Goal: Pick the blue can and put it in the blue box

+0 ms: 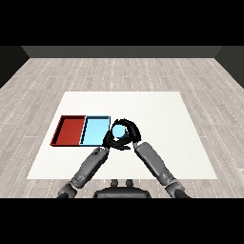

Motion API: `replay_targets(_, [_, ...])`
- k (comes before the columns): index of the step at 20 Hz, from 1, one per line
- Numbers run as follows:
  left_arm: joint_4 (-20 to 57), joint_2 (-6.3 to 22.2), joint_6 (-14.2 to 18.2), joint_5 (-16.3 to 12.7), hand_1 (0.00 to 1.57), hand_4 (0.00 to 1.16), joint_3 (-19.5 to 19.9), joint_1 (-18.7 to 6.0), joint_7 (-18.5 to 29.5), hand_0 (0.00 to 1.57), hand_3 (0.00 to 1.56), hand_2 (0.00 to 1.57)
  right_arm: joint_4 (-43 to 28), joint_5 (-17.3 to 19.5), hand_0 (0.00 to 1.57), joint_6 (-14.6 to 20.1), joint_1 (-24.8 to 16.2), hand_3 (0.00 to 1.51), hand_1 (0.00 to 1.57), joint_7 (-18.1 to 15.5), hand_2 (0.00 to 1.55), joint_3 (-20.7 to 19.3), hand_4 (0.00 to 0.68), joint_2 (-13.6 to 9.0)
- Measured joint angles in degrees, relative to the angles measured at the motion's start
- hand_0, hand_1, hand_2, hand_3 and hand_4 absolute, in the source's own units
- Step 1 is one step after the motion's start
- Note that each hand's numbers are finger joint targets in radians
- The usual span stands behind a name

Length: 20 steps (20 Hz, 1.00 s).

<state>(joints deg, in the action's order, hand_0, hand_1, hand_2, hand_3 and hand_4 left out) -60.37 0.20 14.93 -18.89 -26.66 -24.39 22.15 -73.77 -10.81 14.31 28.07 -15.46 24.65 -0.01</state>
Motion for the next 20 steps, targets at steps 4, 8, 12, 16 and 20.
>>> replay_targets(4, [0.9, -0.1, 0.2, -0.1, 0.00, 0.28, 0.0, -1.0, 1.4, 0.00, 0.00, 0.00, 1.0, -0.2, 1.25, 0.7, 1.0, 1.40, 1.25, -0.5, 1.41, 1.6, 0.613, 0.0])
replay_targets(8, [2.1, 0.9, 5.0, 5.1, 0.45, 0.28, -1.7, -2.2, 0.2, 0.45, 0.41, 0.56, 2.2, -1.8, 1.45, 3.7, 2.4, 1.39, 1.45, -1.5, 1.46, 5.6, 0.595, -0.4])
replay_targets(12, [2.4, 1.5, 10.2, 8.5, 0.45, 0.19, -3.9, -3.0, -0.8, 0.45, 0.00, 0.60, 2.6, -3.1, 1.46, 4.3, 3.5, 1.40, 1.46, -1.5, 1.47, 7.0, 0.596, -1.0])
replay_targets(16, [3.6, 3.0, 11.9, 12.0, 0.00, 0.71, -4.8, -4.2, -2.7, 0.00, 0.00, 0.07, 4.3, -4.1, 1.45, 5.5, 4.8, 1.39, 1.45, -3.1, 1.45, 8.7, 0.591, -1.5])
replay_targets(20, [2.1, 2.5, 14.2, 8.1, 0.95, 0.69, -4.3, -2.5, -0.5, 0.95, 0.85, 0.97, 4.4, -5.4, 1.44, 5.8, 5.6, 1.39, 1.44, -3.5, 1.45, 9.7, 0.604, -1.5])
